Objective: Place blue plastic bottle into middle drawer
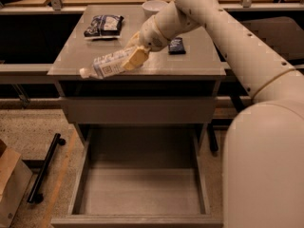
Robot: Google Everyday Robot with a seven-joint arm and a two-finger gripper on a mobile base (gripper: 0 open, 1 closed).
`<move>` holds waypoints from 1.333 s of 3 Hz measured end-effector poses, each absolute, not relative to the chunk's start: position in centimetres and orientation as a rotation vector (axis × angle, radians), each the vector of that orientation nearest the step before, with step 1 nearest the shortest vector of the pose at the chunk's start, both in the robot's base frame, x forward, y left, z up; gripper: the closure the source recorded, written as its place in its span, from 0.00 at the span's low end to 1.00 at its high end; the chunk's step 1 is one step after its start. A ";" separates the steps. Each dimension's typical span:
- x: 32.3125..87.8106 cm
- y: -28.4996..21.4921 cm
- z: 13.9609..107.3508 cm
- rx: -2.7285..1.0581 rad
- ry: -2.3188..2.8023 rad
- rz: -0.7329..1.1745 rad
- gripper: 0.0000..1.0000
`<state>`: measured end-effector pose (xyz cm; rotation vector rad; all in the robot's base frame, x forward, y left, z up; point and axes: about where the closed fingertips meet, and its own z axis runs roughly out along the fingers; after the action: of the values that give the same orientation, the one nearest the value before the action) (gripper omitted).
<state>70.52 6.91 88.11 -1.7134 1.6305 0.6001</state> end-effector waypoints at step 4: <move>59.6 3.7 83.7 -1.701 1.727 0.711 1.00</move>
Offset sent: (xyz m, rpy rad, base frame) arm -0.1685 -0.0521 -0.0594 0.0297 0.1875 -0.0526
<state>59.65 3.68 83.66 -1.7011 1.7273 0.7107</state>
